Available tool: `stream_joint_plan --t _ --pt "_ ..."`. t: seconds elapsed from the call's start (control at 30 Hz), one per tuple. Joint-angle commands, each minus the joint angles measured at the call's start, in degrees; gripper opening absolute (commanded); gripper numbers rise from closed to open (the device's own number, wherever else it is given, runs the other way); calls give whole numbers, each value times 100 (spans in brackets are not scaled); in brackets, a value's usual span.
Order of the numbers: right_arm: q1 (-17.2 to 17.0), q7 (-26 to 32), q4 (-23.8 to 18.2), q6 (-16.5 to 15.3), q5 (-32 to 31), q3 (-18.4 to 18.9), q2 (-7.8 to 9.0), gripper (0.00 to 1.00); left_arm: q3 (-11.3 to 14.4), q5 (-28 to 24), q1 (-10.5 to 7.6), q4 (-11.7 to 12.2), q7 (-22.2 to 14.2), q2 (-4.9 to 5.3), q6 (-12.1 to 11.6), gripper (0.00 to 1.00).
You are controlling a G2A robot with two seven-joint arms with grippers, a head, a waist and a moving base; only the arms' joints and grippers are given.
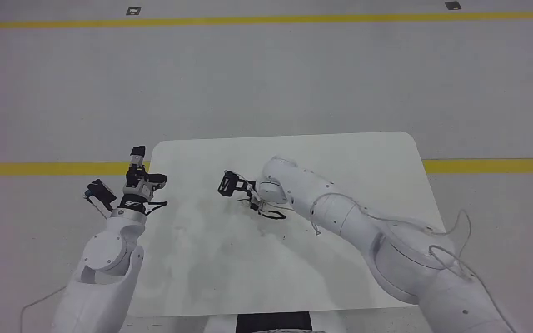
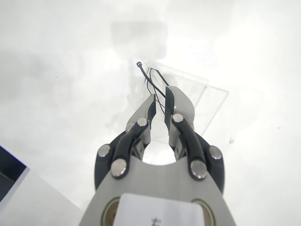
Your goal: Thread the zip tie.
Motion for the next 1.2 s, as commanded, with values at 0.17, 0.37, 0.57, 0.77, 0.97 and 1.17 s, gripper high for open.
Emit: stream_joint_plan --t 0.17,0.37,0.57,0.77,0.97,1.17 --pt "-27 -51 223 0 -45 0 -131 11 0 0 0 0 0 0 0 100" --pt "-12 -55 392 0 -92 0 -231 15 0 0 0 0 0 0 0 100" --pt "20 -117 470 0 -72 0 -279 15 0 0 0 0 0 0 0 100" --pt "-16 -110 514 0 -81 0 -331 11 0 0 0 0 0 0 0 100" --pt "91 -64 618 0 -12 0 -338 0 0 0 0 0 0 0 0 100" --pt "293 19 518 0 194 0 -217 0 0 0 0 0 0 0 0 100"
